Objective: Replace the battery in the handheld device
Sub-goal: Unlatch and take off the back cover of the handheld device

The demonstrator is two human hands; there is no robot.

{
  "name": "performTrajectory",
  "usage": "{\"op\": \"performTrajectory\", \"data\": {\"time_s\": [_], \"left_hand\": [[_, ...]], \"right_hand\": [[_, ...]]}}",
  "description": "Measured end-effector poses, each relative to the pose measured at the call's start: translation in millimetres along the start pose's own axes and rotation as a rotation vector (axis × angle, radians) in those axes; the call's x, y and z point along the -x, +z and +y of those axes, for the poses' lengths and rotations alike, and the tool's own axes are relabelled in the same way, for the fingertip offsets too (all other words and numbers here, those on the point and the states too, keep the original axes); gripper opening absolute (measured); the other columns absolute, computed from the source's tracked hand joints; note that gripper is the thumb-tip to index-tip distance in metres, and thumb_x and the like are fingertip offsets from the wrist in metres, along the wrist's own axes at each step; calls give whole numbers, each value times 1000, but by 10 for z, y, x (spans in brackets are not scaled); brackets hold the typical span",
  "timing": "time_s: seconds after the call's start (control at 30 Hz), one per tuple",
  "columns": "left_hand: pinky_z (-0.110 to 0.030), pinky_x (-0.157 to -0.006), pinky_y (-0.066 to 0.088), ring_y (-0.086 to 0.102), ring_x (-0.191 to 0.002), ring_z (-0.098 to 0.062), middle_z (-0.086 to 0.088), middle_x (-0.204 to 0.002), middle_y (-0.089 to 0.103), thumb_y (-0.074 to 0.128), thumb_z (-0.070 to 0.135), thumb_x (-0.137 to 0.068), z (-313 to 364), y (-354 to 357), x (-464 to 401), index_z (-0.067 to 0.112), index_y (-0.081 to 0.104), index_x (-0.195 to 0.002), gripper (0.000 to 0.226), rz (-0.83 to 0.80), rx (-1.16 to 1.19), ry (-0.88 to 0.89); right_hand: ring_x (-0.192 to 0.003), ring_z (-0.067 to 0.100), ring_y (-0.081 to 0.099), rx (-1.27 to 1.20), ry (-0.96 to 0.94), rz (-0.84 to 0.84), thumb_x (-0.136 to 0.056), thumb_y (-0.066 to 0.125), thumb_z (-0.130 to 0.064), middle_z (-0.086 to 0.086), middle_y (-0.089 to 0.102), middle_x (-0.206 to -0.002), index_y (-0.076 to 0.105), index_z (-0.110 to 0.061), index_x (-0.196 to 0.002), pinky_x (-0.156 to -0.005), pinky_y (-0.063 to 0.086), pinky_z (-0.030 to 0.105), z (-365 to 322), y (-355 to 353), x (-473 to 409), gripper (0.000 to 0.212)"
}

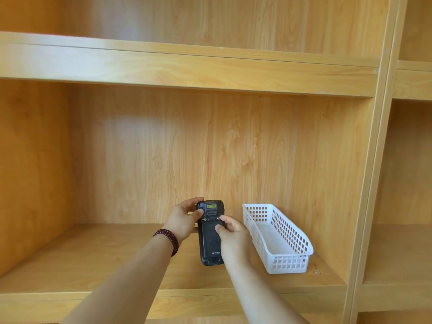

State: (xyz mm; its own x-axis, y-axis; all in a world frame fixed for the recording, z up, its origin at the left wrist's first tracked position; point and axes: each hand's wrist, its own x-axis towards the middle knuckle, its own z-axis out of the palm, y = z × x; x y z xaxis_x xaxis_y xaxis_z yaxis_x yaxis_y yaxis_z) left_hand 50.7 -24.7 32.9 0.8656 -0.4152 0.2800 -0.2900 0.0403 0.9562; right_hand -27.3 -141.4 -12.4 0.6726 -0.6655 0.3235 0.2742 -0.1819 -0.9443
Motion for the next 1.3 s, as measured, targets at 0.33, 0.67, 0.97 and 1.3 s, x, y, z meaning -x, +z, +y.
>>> {"op": "performTrajectory", "data": {"time_s": [0.33, 0.67, 0.97, 1.3], "left_hand": [[-37, -74, 62, 65, -105, -25, -10, -121, 62, 54, 5, -97, -18, -41, -71, 18, 60, -130, 36, 8, 4, -10], [-34, -71, 61, 66, -103, -24, -12, -121, 63, 52, 6, -98, -62, -109, -84, 19, 59, -129, 34, -19, -5, -16], [-28, -69, 61, 68, -98, -21, -16, -118, 65, 54, 5, -97, 5, -151, -85, 18, 58, -130, 35, -67, 17, -2], [-21, -87, 53, 61, -93, 0, 5, -121, 65, 72, 29, -84, 213, -418, -155, 22, 55, -136, 55, -199, -980, 481]], "right_hand": [[-104, 8, 60, -9, -75, -90, -85, 72, -5, -15, 59, -114, 75, -20, -106, -78, 42, 7, 20, -1, -65, 25], [-102, 7, 60, 112, -186, -200, -85, 73, -10, -15, 56, -110, 67, -40, -92, -89, 56, 28, 36, -57, -107, 31], [-102, 12, 72, -274, 152, -350, -97, 59, -14, -3, 73, -118, 49, -33, -140, -79, 58, 31, 40, -41, -98, 48], [-108, 15, 70, -232, 194, -378, -99, 55, -17, -1, 70, -126, 50, -30, -143, -92, 57, 41, 133, -32, -149, 46]]}}
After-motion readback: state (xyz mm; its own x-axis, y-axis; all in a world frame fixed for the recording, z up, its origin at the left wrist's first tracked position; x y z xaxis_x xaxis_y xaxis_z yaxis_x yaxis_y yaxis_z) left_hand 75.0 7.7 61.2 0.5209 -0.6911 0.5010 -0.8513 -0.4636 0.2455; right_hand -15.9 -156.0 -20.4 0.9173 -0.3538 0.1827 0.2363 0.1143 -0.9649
